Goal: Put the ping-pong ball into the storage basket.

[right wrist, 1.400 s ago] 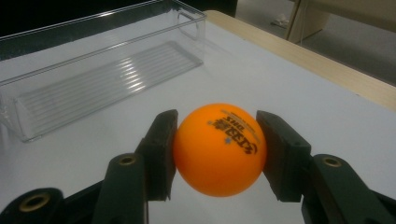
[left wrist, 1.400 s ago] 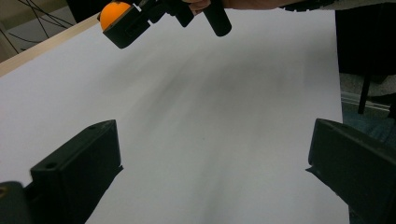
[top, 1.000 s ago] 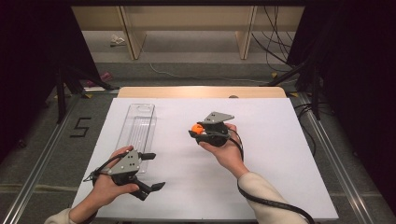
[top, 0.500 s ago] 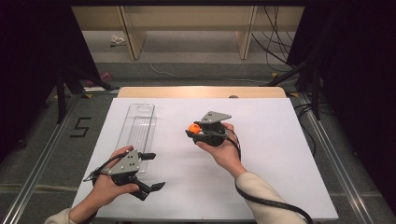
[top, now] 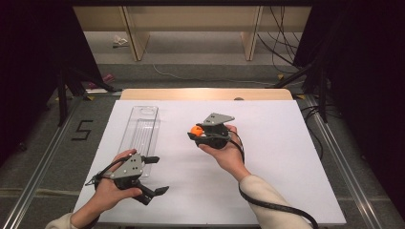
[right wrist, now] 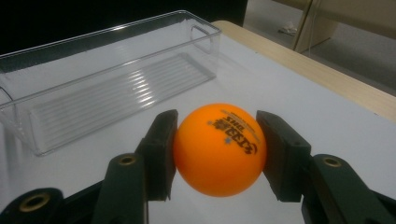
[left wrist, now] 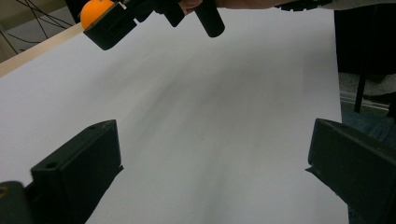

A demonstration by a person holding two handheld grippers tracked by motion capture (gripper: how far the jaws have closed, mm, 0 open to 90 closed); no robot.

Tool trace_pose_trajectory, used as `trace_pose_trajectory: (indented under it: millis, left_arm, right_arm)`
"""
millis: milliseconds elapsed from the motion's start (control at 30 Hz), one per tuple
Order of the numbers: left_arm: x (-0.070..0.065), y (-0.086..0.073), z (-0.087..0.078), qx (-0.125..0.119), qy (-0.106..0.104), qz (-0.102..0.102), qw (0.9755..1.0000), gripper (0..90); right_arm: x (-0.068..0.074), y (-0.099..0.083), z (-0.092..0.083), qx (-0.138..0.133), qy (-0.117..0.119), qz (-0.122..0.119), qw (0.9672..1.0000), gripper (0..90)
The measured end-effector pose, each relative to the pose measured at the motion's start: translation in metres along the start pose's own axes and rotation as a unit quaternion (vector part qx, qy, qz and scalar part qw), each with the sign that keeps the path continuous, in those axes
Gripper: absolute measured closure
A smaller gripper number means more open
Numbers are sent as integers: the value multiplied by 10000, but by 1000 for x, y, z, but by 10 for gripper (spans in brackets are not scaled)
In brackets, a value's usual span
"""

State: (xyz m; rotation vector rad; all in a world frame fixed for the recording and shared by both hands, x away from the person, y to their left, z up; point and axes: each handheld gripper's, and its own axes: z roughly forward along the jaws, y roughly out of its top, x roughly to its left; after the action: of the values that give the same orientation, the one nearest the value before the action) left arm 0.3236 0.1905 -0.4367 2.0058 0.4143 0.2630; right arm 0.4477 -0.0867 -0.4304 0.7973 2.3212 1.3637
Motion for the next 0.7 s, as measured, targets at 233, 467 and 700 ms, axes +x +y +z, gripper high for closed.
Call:
trace_pose_trajectory:
  millis: [233,467,700]
  left_arm:
    - [0,0,0,1,-4,15,10000,22]
    - [0,0,0,1,-4,16,10000,22]
    - [0,0,0,7,-10,18,10000,23]
  right_arm:
    - [0,1,1,-3,12,-5,10000,515]
    - [2,3,3,-27,28,-16,10000,515]
    - [5,5,7,-18,67,-36,10000,515]
